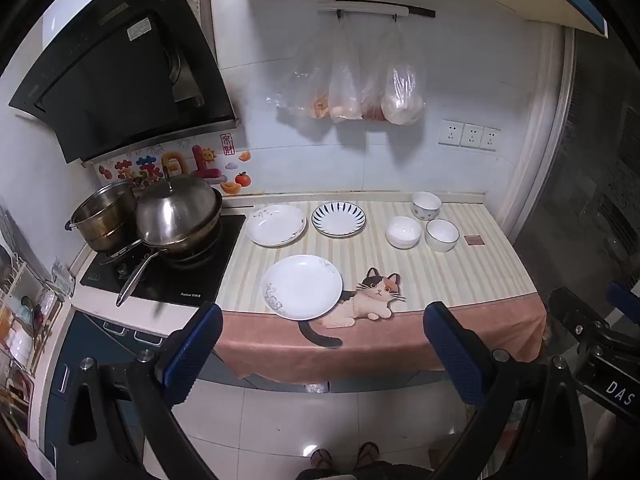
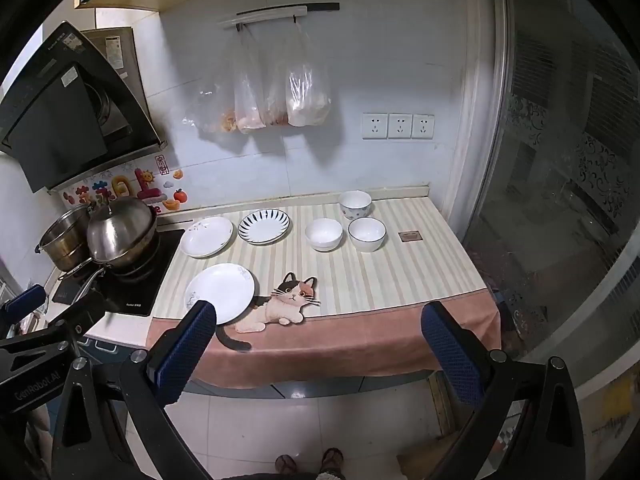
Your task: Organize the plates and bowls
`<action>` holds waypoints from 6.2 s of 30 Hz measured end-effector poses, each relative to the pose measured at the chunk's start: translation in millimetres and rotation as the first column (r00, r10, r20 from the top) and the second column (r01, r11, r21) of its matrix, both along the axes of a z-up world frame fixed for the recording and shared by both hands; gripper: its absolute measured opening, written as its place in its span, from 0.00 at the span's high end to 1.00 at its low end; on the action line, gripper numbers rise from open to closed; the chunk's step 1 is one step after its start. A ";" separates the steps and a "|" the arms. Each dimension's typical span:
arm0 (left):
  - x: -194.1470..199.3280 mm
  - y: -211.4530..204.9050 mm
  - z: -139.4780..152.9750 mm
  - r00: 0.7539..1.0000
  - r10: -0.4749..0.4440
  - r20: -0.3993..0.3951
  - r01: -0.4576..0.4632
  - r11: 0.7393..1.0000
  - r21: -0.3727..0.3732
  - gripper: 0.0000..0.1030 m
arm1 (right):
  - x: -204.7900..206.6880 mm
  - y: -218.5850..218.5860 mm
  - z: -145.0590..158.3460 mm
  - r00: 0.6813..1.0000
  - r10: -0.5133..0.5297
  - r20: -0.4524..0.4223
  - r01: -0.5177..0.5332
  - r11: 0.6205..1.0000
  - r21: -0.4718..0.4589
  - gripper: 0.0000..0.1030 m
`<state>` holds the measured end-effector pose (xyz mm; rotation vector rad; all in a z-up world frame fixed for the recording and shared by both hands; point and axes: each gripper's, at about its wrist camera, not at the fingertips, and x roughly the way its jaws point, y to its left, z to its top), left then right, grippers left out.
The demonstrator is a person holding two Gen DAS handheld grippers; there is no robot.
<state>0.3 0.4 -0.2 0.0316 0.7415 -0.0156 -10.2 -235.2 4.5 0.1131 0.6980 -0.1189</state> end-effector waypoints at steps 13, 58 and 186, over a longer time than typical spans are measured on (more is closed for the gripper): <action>0.2 -0.3 0.3 1.000 0.001 -0.003 -0.001 1.000 0.001 0.00 | 1.3 2.4 1.2 1.000 -0.003 -0.012 0.003 1.000 -0.002 0.00; 19.7 12.8 -2.0 1.000 0.002 -0.003 -0.002 1.000 -0.014 0.00 | 20.5 10.0 -5.7 1.000 -0.006 -0.010 0.006 1.000 -0.002 0.00; 421.6 58.5 -392.0 0.703 -0.123 -0.701 0.048 0.991 -0.126 0.62 | 455.0 2.3 -459.1 0.737 0.300 -0.606 0.003 0.895 0.447 0.83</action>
